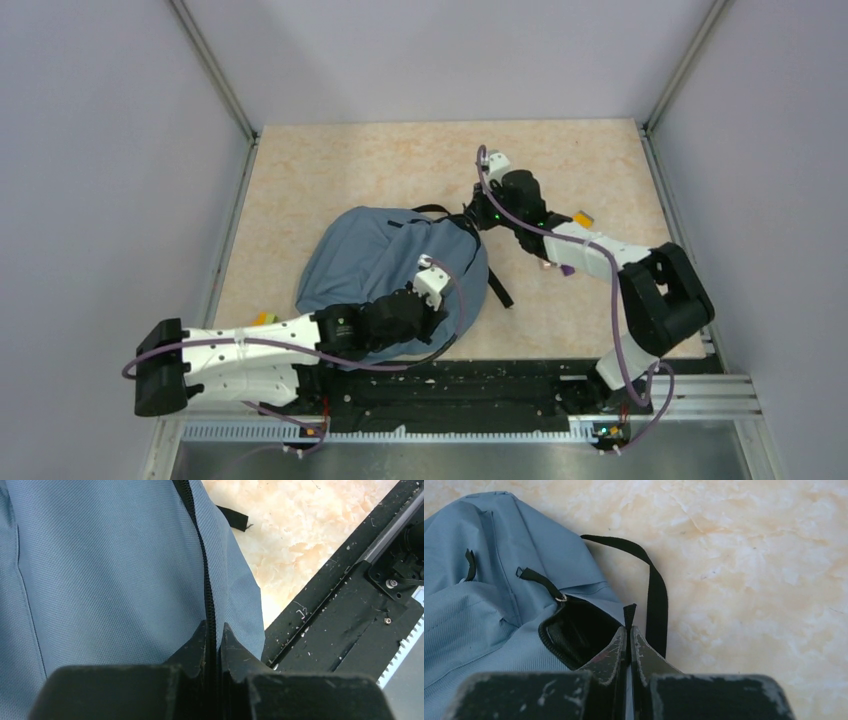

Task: Pack the student bag
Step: Zip the student bag at the center of the board.

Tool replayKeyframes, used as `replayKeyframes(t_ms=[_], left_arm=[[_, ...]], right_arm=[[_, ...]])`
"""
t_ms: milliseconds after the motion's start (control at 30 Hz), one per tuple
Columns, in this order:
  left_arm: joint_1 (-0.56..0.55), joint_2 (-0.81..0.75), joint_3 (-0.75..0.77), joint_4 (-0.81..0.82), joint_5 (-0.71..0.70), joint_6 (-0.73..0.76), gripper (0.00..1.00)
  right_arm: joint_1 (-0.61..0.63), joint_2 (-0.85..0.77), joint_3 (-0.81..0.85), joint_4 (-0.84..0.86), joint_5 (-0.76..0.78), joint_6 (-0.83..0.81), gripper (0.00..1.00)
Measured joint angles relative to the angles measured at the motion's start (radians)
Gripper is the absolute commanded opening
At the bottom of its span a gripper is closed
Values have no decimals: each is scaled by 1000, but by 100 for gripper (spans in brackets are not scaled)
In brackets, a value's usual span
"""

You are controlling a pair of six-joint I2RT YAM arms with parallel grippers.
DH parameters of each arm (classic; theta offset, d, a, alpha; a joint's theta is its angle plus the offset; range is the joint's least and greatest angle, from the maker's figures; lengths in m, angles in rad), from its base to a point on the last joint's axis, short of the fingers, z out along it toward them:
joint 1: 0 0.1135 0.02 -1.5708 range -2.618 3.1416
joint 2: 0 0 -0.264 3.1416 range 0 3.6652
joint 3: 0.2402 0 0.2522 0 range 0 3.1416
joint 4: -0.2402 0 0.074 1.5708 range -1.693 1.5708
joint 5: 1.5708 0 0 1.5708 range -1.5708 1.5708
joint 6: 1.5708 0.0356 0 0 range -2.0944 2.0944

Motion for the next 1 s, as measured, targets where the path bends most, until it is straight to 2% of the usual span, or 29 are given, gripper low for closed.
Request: replayKeyframes(t_ms=[233, 300, 367, 433, 500, 633, 667, 767, 867, 900, 1000], left_arm=[[0, -97, -49, -80, 63, -60, 1], [-9, -122, -66, -123, 72, -85, 17], [-14, -135, -69, -161, 49, -114, 43], [-16, -141, -69, -173, 12, -129, 60], [-9, -141, -64, -174, -19, -135, 70], [9, -121, -2, -172, -63, -113, 77], [17, -103, 32, -171, -76, -104, 78], [76, -39, 146, -160, -92, -98, 78], [214, 32, 235, -128, -55, -111, 79], [247, 50, 244, -115, -46, -113, 79], [310, 120, 254, -82, -6, -107, 80]], right_arm=[[0, 100, 88, 39, -29, 1, 0], [-8, 110, 101, 73, -15, 3, 0], [-12, 107, 100, 103, 12, 11, 0], [-14, 97, 89, 125, 45, 18, 0], [-14, 66, 50, 134, 71, 21, 0], [-14, -20, -27, 107, 84, 29, 0], [-14, -44, -43, 97, 81, 33, 5], [-14, -118, -87, 63, 59, 53, 33], [-14, -179, -113, 20, 21, 63, 53], [-14, -195, -116, 8, 0, 61, 58], [-14, -212, -116, -25, -64, 60, 61]])
